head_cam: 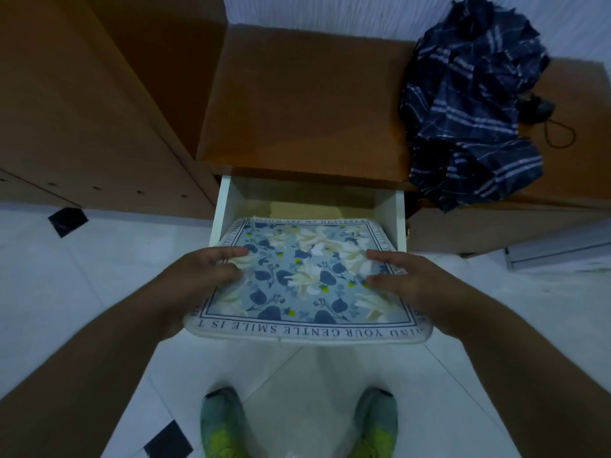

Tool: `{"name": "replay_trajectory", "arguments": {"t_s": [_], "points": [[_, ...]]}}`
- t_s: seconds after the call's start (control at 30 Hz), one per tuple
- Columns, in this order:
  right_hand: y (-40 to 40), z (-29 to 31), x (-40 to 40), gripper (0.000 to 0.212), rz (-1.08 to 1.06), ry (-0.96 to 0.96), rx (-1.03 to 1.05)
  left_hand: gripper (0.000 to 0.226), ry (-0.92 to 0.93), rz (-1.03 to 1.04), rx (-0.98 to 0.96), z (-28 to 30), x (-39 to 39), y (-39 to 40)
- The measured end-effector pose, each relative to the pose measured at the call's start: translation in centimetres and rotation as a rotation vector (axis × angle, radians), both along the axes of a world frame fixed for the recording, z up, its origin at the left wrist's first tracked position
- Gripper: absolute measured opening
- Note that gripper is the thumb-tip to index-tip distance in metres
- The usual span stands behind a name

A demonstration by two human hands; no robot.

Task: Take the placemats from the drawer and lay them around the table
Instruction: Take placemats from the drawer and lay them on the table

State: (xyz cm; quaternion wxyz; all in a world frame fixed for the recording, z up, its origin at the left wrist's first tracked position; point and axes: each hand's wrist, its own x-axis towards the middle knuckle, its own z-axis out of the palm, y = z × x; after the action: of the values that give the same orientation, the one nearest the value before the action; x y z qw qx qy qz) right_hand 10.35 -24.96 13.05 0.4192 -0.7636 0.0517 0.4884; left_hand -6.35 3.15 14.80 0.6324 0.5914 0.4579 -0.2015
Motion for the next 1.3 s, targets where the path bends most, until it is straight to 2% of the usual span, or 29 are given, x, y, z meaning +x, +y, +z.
{"name": "replay_trajectory", "arguments": {"t_s": [0.1,0.23,0.33,0.47,0.67,0.9,1.07,1.2,1.3], "points": [[0.2,0.4,-0.8,0.060,-0.042,-0.104,0.014,0.034,-0.093,-0.006,0.146,-0.3,-0.6,-0.6],[0.2,3.0,-1.4,0.066,0.044,-0.209,-0.035,0.045,-0.171,-0.122,0.302,1.9,-1.6,-1.7],[-0.1,6.9,-2.0,0.066,0.110,-0.257,-0.049,0.050,-0.274,-0.255,0.517,4.8,-2.4,-2.8],[-0.6,13.7,-2.9,0.062,0.161,-0.462,-0.075,0.045,-0.323,-0.205,0.608,10.8,-2.6,-3.5],[-1.1,27.9,-2.2,0.060,0.190,-0.679,-0.115,0.049,-0.426,-0.187,0.694,23.7,-1.5,-4.7],[-2.0,48.1,-3.0,0.056,0.159,-1.018,-0.055,0.050,-0.653,-0.106,0.794,43.0,-1.4,-4.8],[-2.1,62.5,-4.7,0.054,0.142,-1.186,0.001,0.049,-0.833,-0.040,0.848,56.8,-3.0,-4.3],[-1.3,70.4,-5.8,0.053,0.138,-1.280,0.050,0.047,-0.920,-0.007,0.857,64.2,-3.9,-3.5],[-1.1,74.0,-6.9,0.052,0.094,-1.304,0.123,0.045,-0.952,-0.009,0.842,68.5,-5.2,-2.8]]}}
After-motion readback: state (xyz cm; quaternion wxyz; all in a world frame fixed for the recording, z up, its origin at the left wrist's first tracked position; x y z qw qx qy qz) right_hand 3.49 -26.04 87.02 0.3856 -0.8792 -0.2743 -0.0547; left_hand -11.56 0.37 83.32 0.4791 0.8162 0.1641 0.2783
